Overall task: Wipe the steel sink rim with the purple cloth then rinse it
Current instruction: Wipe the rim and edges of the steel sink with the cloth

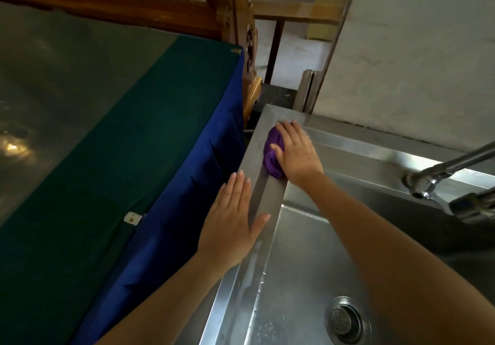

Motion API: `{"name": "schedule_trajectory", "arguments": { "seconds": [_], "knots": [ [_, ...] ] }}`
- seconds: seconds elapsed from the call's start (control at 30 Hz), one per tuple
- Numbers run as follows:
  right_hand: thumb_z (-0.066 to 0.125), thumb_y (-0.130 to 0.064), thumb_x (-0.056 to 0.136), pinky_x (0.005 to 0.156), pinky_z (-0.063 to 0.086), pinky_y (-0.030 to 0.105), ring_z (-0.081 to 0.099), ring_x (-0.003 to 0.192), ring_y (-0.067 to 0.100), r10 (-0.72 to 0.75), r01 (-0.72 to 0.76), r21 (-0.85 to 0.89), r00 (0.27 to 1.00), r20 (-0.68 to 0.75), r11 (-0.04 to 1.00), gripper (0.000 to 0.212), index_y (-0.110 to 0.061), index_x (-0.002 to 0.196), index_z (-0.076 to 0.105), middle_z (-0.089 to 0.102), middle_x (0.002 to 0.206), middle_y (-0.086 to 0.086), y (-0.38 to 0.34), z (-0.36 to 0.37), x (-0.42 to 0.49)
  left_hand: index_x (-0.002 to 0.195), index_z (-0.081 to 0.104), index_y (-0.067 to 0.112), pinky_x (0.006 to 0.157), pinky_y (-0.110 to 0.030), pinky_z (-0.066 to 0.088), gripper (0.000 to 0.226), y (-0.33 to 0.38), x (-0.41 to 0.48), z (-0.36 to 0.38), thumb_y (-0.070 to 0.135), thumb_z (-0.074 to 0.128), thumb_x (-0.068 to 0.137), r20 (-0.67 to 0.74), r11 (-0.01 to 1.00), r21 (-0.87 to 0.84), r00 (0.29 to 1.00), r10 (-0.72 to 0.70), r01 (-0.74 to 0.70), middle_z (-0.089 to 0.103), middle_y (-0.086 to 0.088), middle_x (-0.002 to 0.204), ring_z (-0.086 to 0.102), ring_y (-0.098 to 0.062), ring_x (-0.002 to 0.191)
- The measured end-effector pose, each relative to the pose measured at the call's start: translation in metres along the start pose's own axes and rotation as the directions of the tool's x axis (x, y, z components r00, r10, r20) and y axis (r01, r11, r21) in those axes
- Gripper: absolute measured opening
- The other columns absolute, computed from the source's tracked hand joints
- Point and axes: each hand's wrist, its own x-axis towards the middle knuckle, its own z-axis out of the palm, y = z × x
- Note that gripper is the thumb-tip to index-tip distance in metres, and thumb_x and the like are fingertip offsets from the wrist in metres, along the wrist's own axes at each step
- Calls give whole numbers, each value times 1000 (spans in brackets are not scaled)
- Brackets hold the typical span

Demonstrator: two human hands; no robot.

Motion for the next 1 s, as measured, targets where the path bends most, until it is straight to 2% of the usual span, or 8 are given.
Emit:
{"name": "schedule_trajectory", "arguments": {
  "seconds": [0.07, 0.23, 0.33, 0.43, 0.57, 0.67, 0.77, 1.0],
  "knots": [
    [25, -41, 99, 119, -2, 36, -4, 147, 19, 4, -4, 6, 1000, 6, 1000, 57, -18, 149, 8, 6, 159, 3, 2, -1, 6, 146, 20, 2, 115, -37, 12, 81, 0, 0, 1, 61, 2, 93, -11, 1000, -4, 1000, 3, -3, 20, -15, 155, 13, -26, 144],
    [26, -39, 99, 119, 0, 40, -4, 147, 23, 74, -61, 176, 995, -68, 982, 55, -19, 149, 15, 9, 159, 4, -12, 9, -2, 146, 11, 5, 117, -36, 10, 82, 2, -3, -1, 64, -2, 90, -33, 1000, -12, 999, 5, -5, 12, -13, 156, 4, -23, 145],
    [25, -43, 99, 119, 2, 40, -2, 147, 24, 78, -65, 186, 995, -61, 980, 55, -21, 149, 16, 11, 159, 5, -18, 11, -13, 147, 2, 8, 119, -33, 5, 87, 0, -2, -4, 67, -10, 84, 11, 999, -53, 1000, 15, -15, 1, -10, 158, -7, -19, 145],
    [25, -45, 98, 119, 3, 40, 0, 147, 24, 65, -54, 189, 997, -52, 980, 56, -22, 148, 17, 13, 158, 7, -24, 13, -28, 147, -3, 10, 119, -32, -1, 88, 1, -7, -12, 68, -7, 81, 84, 992, -122, 996, 11, -1, -6, -7, 158, -14, -15, 144],
    [28, -45, 97, 119, 5, 40, 6, 146, 24, 86, -64, 225, 992, -88, 972, 56, -21, 147, 23, 22, 155, 8, -38, 17, -59, 147, 10, 10, 118, -33, 6, 83, 1, -51, -13, 64, -9, 87, 39, 997, -75, 999, 20, -17, 10, -9, 157, 2, -19, 145],
    [31, -43, 96, 120, 7, 39, 8, 145, 25, 110, -79, 265, 989, -104, 961, 56, -19, 147, 23, 25, 154, 9, -55, 23, -88, 144, 24, 5, 117, -35, 15, 75, -5, -95, -10, 57, 3, 95, 29, 999, -49, 1000, 7, -5, 26, -13, 153, 19, -25, 143],
    [34, -42, 96, 119, 8, 39, 12, 144, 26, 123, -85, 274, 985, -124, 958, 57, -17, 146, 24, 28, 152, 10, -73, 30, -118, 143, 27, 4, 112, -35, 16, 72, -7, -135, -9, 55, 7, 97, 25, 1000, -21, 1000, 15, -14, 30, -13, 151, 22, -26, 142],
    [37, -41, 94, 119, 10, 40, 16, 143, 26, 168, -101, 345, 971, -171, 933, 58, -15, 145, 28, 34, 149, 9, -121, 47, -202, 141, 33, 4, 112, -36, 16, 71, -16, -212, -10, 53, 7, 97, 10, 1000, -3, 1000, 5, -5, 36, -14, 149, 29, -27, 139]
  ]
}}
